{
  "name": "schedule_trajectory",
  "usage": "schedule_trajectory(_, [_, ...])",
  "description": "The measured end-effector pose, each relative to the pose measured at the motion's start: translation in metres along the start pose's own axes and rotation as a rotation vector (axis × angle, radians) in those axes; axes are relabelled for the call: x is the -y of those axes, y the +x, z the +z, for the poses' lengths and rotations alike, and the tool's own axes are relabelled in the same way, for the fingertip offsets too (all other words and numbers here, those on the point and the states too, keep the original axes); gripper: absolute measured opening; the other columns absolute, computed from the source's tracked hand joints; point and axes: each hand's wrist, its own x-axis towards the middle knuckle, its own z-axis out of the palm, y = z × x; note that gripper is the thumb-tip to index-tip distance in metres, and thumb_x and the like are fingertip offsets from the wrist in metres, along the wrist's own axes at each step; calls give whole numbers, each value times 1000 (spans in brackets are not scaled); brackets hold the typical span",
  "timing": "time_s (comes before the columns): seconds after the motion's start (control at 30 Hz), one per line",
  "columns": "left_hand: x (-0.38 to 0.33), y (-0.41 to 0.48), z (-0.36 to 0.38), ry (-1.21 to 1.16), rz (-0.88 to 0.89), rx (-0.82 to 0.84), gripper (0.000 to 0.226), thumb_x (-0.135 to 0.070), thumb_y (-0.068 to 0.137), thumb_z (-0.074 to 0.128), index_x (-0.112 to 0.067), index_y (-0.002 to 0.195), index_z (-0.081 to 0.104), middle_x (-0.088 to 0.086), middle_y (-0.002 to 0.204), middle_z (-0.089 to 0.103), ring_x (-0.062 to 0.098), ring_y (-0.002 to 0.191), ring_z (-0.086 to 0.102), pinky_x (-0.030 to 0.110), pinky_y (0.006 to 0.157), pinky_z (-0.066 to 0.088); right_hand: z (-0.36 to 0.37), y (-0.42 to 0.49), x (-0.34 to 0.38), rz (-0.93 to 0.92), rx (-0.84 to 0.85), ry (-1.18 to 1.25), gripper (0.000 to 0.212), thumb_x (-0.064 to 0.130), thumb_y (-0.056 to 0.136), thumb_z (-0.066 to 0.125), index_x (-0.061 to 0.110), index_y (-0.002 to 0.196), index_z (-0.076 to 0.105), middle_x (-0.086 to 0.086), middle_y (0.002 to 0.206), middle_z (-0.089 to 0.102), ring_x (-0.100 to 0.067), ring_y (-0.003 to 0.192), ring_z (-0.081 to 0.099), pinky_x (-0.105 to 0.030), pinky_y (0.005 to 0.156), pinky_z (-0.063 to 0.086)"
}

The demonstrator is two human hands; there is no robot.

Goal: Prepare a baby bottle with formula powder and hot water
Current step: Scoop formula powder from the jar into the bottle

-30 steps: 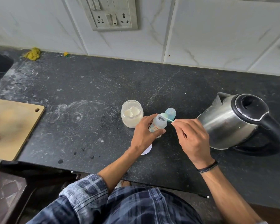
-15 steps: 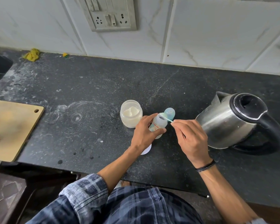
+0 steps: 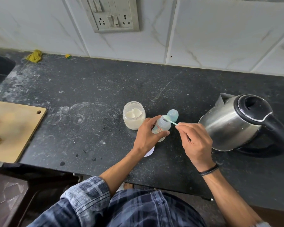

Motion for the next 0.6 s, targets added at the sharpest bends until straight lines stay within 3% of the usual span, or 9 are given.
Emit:
schedule_trajectory(0.13, [2,2,-2,2,-6,-12,63,-39,77,85,-33,135,61,-8,119,62,7,111,62,33,102,52,-6,8,3,-10,-68,1,9,-4,89,78,-4,97,78,-13,100,78,-30,82,73,-27,85,53])
schedule_trajectory(0.6, [2,-1,-1,-10,-3,-9,65,-43,75,83,-33,135,61,-8,119,62,7,112,62,37,103,52,-2,2,3,-71,-49,-19,9,-6,88,78,-5,97,78,-14,101,78,-31,81,73,-31,82,56])
